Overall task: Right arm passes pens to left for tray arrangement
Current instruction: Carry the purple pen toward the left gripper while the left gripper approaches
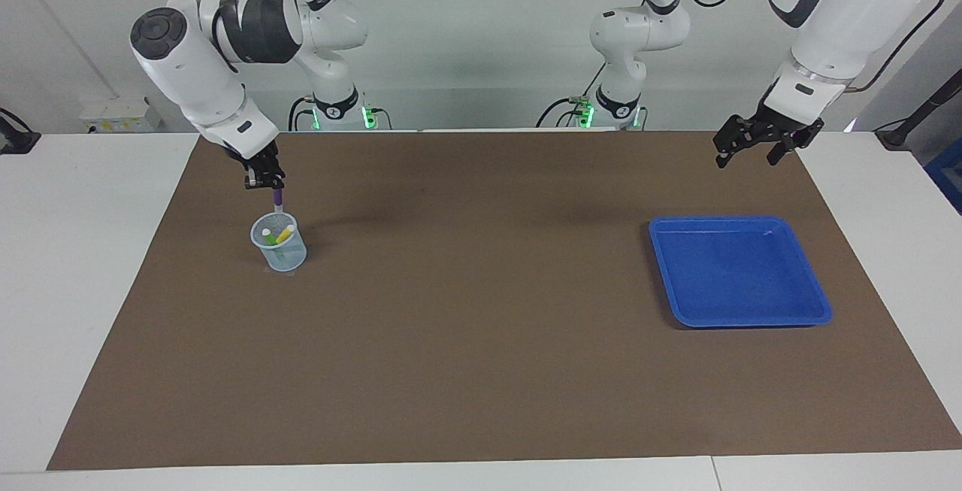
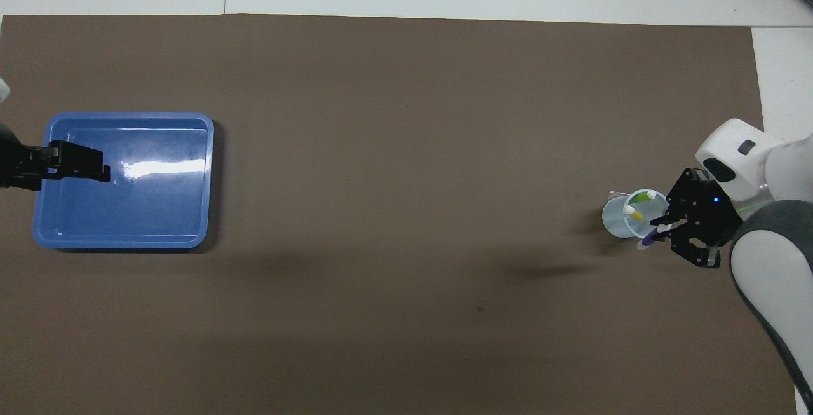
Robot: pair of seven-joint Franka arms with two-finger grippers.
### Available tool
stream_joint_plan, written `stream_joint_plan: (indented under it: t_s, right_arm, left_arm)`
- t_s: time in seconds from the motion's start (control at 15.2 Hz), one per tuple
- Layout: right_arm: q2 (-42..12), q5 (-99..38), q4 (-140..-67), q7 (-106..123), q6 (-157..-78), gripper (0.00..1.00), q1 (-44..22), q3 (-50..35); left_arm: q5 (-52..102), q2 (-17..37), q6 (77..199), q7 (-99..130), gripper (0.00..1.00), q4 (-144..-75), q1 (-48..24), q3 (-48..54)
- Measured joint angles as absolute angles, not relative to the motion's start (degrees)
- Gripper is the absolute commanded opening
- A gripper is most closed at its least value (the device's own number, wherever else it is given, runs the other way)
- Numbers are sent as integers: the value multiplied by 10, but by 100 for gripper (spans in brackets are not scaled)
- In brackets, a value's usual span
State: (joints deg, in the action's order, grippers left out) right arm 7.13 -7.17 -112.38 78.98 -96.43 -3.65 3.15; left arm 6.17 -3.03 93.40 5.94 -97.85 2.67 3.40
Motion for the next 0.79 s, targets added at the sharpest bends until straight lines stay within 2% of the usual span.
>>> stream_joint_plan:
  t_s: [0.46, 0.79]
  right_arm:
    - [71, -227, -1091, 328, -941, 0, -51, 4]
    - [70, -314, -1102, 4, -1048, 0, -102, 3]
  left_arm:
    - [247, -40, 913, 409, 100, -1001, 27, 34]
    - [364, -69, 978, 611, 100, -1070, 26, 38]
